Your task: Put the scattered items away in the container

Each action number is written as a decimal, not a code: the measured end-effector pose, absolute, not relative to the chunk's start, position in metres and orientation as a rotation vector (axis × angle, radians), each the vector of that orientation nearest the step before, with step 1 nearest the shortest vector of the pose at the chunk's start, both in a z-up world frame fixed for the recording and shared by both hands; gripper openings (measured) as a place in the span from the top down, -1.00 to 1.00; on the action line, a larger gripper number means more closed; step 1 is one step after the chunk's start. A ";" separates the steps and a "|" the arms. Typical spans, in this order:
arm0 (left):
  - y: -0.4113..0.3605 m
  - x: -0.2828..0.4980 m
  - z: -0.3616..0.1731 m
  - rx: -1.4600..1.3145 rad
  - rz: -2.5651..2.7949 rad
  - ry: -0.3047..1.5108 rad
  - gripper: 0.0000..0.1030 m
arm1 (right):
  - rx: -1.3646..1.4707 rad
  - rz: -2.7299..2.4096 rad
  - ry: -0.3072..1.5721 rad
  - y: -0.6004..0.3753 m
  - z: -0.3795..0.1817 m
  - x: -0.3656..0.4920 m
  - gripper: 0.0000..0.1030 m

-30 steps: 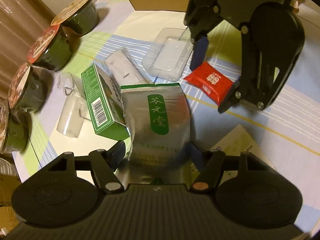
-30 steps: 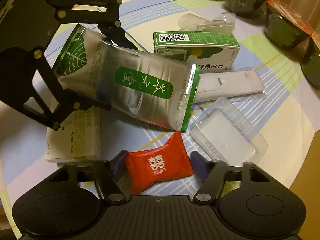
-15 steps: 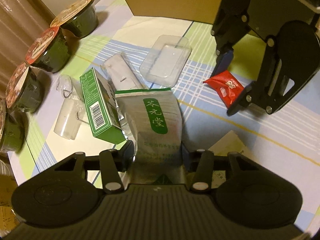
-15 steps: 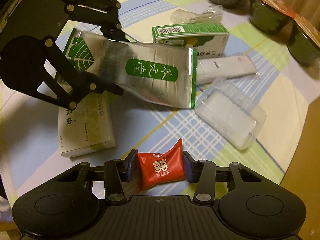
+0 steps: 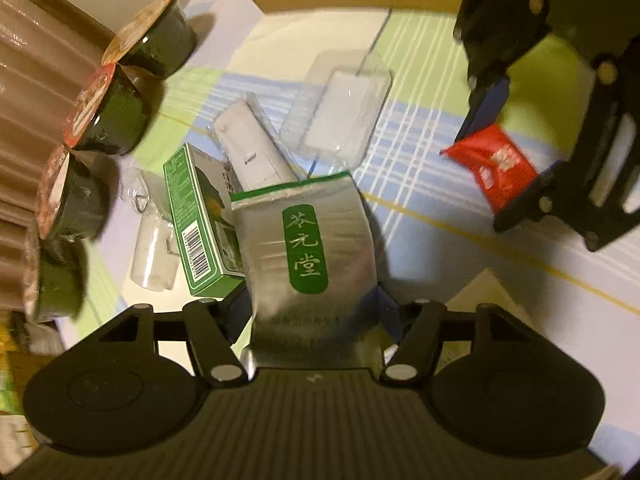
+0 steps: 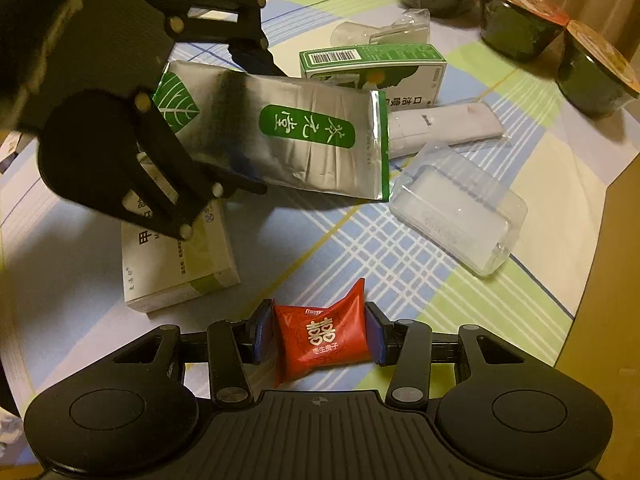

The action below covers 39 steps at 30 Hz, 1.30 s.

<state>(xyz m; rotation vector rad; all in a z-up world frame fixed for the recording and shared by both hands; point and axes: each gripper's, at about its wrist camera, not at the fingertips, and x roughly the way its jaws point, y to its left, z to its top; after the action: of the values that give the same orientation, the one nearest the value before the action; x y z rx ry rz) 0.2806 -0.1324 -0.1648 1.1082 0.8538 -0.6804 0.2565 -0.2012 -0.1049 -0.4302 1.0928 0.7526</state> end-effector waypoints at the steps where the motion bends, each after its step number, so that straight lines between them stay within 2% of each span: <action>1: -0.136 0.280 -0.168 1.137 -0.659 0.854 -0.21 | -0.428 0.751 1.092 -0.202 -0.105 0.257 0.05; 4: -0.143 0.279 -0.176 1.183 -0.618 0.863 -0.02 | -0.423 0.751 1.089 -0.202 -0.106 0.259 0.05; 5: -0.143 0.279 -0.176 1.187 -0.609 0.861 0.10 | -0.420 0.751 1.089 -0.203 -0.106 0.260 0.05; 8: -0.140 0.278 -0.172 1.178 -0.617 0.865 0.21 | -0.411 0.745 1.086 -0.204 -0.107 0.260 0.05; 16: -0.116 0.257 -0.138 1.102 -0.670 0.832 0.22 | -0.381 0.710 1.074 -0.213 -0.098 0.251 0.05; 39: -0.107 0.159 -0.051 0.766 -0.618 0.875 0.22 | -0.342 0.608 0.955 -0.249 -0.007 0.155 0.05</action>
<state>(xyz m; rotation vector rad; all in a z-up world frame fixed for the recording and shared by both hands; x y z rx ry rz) 0.1594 -0.1075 -0.0512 0.7656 0.8754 -0.6184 0.1547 -0.2488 -0.0069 -0.3424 0.9547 0.6084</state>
